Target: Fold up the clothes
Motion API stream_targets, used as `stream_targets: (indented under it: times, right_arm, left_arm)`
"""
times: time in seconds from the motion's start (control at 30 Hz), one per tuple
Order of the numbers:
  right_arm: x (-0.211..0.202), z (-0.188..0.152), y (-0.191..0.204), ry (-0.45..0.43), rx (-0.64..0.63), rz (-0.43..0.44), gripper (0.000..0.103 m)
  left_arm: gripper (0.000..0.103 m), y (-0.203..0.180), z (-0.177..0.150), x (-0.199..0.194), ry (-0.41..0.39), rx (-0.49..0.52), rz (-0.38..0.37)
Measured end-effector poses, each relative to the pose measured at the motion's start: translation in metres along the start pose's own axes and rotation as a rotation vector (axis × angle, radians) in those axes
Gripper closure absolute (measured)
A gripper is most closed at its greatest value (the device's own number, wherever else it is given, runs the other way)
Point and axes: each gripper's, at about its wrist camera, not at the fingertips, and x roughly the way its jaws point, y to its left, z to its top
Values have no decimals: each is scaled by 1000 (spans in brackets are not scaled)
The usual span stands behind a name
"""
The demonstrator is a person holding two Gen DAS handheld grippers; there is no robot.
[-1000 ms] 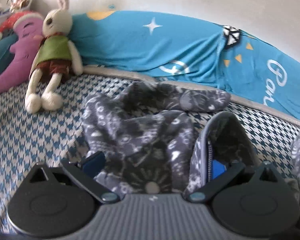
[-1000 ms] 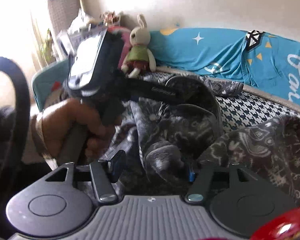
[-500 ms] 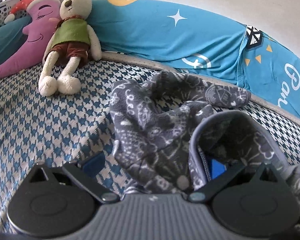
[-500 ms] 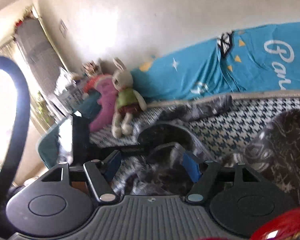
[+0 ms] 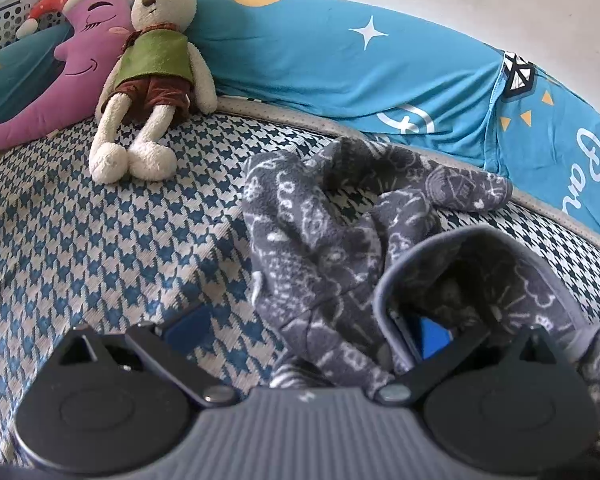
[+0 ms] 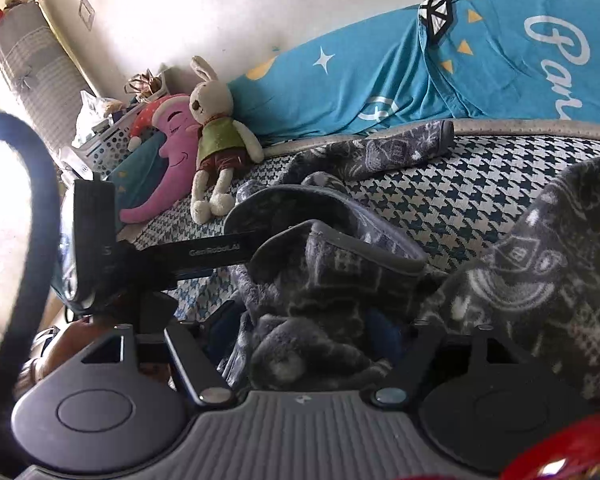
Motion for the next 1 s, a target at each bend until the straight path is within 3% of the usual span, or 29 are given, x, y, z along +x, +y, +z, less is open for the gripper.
stream_targets:
  times: [0.1, 0.23, 0.33, 0.43, 0.57, 1.0]
  right_arm:
    - [7, 3, 2, 2, -10, -55, 28]
    - [3, 10, 3, 23, -15, -62, 28]
    - [-8, 15, 5, -7, -58, -108, 28]
    - [-13, 20, -8, -34, 28, -79, 28]
    - [0, 22, -15, 1, 67, -14, 27]
    - [37, 22, -20, 73, 27, -96, 22]
  left_arm:
    - [0, 1, 0, 0, 4, -2, 2]
    - [0, 4, 1, 0, 11, -7, -4]
    - [0, 6, 1, 0, 13, -13, 1]
    - [0, 9, 1, 1, 18, -24, 1]
    - [0, 9, 0, -1, 15, -20, 2]
    - [0, 10, 0, -1, 22, -24, 0]
